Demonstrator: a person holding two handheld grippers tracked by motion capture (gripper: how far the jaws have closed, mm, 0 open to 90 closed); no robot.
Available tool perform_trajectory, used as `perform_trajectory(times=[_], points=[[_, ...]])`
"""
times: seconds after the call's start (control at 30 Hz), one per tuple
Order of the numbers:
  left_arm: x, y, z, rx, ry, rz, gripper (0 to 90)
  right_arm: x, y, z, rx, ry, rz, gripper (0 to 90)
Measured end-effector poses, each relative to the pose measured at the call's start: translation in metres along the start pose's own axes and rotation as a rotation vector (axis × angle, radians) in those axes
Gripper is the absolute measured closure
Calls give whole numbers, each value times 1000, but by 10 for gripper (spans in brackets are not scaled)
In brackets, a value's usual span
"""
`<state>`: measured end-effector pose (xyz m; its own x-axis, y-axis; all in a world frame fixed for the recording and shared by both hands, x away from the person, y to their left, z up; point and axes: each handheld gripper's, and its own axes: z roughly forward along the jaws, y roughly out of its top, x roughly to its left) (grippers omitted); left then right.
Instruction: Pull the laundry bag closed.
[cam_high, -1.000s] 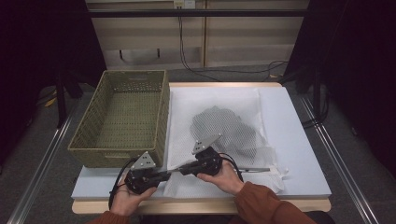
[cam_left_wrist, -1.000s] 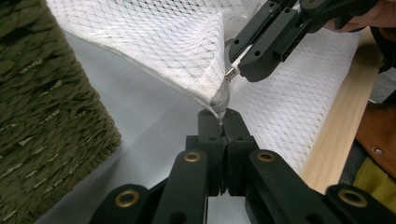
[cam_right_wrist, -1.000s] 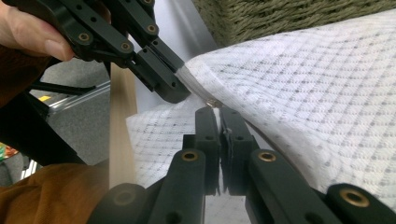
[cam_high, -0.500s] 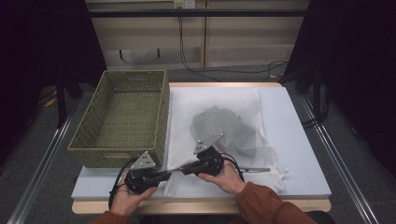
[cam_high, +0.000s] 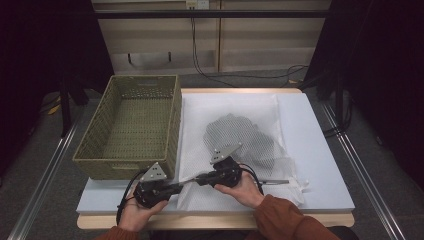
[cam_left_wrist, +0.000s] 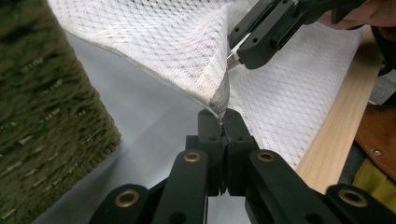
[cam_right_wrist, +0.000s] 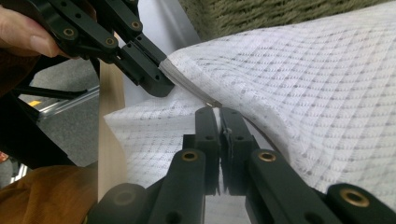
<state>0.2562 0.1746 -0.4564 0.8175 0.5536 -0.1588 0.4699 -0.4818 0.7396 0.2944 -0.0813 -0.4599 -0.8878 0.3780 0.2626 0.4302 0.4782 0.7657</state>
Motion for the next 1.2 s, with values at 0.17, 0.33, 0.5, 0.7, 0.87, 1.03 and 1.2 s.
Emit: perform_trajectory(times=[0.17,0.33,0.5,0.7,0.87,1.03,1.2], points=[[0,0,-2,-12,-3,-4,881,-2,0,-1,-2,-5,0,874],[0,0,-2,-12,-7,-8,881,-1,-2,-4,7,-10,6,874],[1,0,-7,-24,1,-12,881,-2,-2,-10,-4,-25,5,874],[2,-1,-6,-23,-5,-16,881,-4,-6,-12,2,-29,9,874],[2,-1,-6,-30,-9,-24,880,-4,-5,-16,-4,-29,8,874],[2,-1,-7,-27,-1,-24,880,-6,-8,-18,3,-42,13,873],[4,-1,-7,-29,-2,-32,880,-7,-10,-21,-2,-41,23,873]])
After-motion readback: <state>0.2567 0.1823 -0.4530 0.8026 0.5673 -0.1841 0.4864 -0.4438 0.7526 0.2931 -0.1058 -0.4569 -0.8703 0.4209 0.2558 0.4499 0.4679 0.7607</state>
